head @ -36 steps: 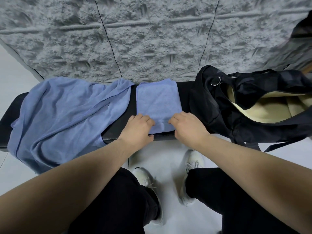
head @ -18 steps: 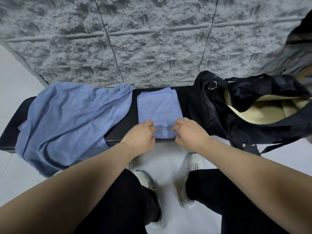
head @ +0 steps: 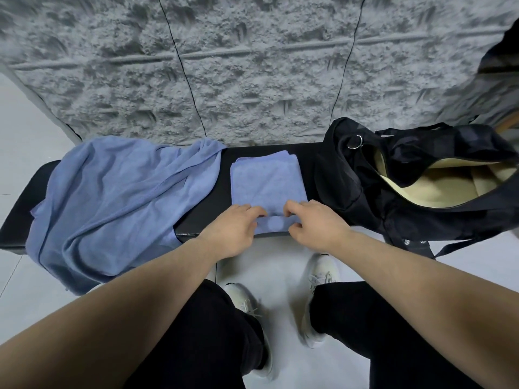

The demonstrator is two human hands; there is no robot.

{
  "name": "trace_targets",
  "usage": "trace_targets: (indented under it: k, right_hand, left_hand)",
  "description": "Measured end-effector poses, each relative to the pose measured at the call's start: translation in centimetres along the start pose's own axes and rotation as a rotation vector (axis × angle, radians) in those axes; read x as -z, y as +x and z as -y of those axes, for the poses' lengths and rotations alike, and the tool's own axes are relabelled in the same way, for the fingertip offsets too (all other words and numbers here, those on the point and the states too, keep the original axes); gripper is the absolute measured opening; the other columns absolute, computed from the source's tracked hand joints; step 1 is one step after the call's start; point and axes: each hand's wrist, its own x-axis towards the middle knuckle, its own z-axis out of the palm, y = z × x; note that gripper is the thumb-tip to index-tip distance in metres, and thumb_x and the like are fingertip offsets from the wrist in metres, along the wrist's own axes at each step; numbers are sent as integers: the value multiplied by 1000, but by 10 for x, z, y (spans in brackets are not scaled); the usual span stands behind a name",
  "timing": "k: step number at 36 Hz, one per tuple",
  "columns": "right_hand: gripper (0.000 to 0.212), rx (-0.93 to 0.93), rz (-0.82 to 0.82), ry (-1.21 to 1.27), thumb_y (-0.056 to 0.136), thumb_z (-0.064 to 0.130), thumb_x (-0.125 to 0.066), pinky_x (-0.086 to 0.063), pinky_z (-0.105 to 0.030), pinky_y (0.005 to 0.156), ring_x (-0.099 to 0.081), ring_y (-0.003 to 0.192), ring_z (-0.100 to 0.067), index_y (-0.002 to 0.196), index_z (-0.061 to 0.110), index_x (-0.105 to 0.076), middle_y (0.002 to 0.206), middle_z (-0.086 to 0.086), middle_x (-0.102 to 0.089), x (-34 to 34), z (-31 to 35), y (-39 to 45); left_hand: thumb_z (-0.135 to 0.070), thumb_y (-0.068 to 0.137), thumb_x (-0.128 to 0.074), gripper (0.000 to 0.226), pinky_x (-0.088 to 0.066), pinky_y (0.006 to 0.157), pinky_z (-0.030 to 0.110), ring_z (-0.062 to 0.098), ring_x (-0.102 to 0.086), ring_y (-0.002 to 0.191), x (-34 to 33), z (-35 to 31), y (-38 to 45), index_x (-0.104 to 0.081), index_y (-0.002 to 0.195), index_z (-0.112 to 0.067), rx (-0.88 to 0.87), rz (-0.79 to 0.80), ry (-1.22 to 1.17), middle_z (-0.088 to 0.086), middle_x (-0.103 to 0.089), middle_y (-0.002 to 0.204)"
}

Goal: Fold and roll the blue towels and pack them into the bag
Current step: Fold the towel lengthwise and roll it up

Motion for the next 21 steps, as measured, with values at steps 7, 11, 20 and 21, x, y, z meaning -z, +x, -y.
trace_targets:
  k: [7,11,20,21]
  right_hand:
    - [21,12,-63,-50,86,20,-53,-40,-35,89,-42,99,-20,106,21,-60,105,6,-51,-2,-4,6]
    - [29,38,-127,-161,88,22,-52,-26,-30,83,-39,105,-20,113,24,-67,111,7,-51,-3,-8,9]
    - [34,129,-205,-91,88,4,-52,-25,-30,79,-46,96,-22,111,22,-68,104,4,-60,-3,-7,12]
    - [33,155,-201,-93,87,1,-54,-29,-31,77,-49,92,-24,108,20,-70,100,1,-62,-2,-8,13]
  left_hand:
    - [-15,100,-44,26,-43,86,33,21,-50,101,-2,6,1,-53,124,-20,-61,-90,-22,-3,-49,118]
    - [-19,100,-44,23,-42,86,35,20,-49,102,-3,8,2,-56,120,-18,-83,-156,63,-4,-47,117]
    - [-2,89,-54,24,-47,80,42,27,-53,87,0,5,6,-65,109,-13,-172,-272,149,4,-57,104]
    - [0,87,-54,26,-49,77,44,28,-53,84,0,5,7,-66,107,-11,-173,-274,148,5,-59,101]
